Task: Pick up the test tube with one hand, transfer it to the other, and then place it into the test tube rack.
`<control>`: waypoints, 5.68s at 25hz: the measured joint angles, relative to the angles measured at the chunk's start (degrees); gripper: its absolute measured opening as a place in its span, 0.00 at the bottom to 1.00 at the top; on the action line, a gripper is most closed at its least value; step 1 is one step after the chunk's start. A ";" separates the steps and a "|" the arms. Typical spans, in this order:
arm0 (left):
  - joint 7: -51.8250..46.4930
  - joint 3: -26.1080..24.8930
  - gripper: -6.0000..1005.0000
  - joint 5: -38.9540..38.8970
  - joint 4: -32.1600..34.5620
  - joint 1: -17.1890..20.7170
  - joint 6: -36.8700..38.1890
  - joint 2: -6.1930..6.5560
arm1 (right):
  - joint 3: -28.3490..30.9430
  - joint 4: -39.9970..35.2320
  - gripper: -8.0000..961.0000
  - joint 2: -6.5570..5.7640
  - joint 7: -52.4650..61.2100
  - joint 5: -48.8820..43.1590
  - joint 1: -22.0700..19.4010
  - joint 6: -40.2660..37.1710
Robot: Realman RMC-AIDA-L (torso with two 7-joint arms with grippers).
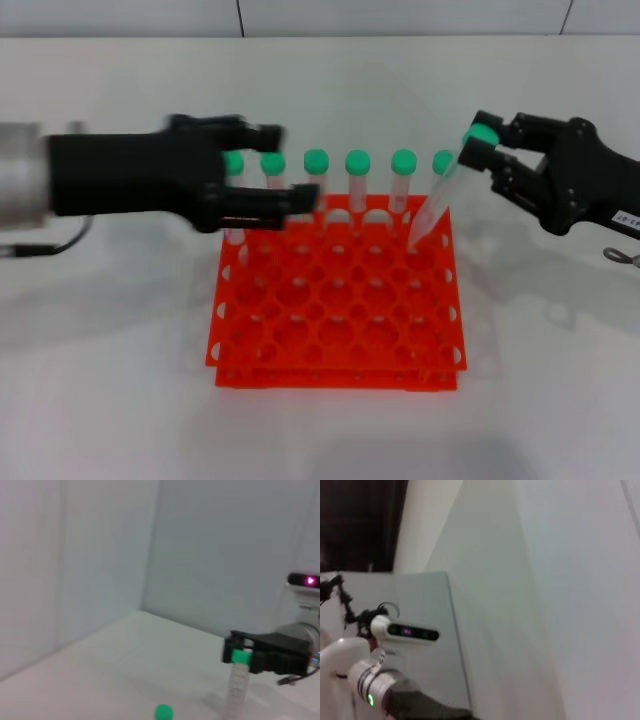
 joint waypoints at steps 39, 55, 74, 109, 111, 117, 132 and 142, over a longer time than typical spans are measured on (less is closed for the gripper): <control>31.93 -21.90 0.83 -7.03 -26.45 19.50 5.24 0.16 | -39.30 -12.01 0.30 1.09 11.87 20.38 12.95 29.34; 31.33 -22.12 0.83 -6.48 -26.97 17.64 5.01 0.16 | -49.38 -12.71 0.31 1.09 7.43 30.57 12.82 34.97; 31.36 -22.12 0.83 -6.37 -28.74 16.04 4.88 0.09 | -58.83 -13.96 0.32 1.08 3.37 37.07 12.40 42.20; 31.67 -22.12 0.83 -4.29 -30.16 14.47 4.74 0.16 | -66.89 -16.28 0.33 1.09 -0.96 43.45 10.16 46.61; 31.69 -22.12 0.83 -4.28 -30.16 14.50 4.74 0.16 | -66.77 -16.56 0.33 1.09 -0.96 43.50 10.12 46.63; 31.95 -22.16 0.83 -4.28 -30.16 14.51 4.74 0.15 | -66.65 -17.54 0.47 0.78 0.28 43.37 9.89 46.02; 34.83 -24.26 0.83 -3.51 -30.17 13.90 7.81 0.24 | -37.65 -17.40 0.54 -1.95 1.01 21.06 -8.02 16.64; 40.83 -24.21 0.83 -2.46 -36.99 9.50 8.58 0.27 | -29.22 -10.55 0.55 -1.52 -4.43 11.14 -13.86 13.73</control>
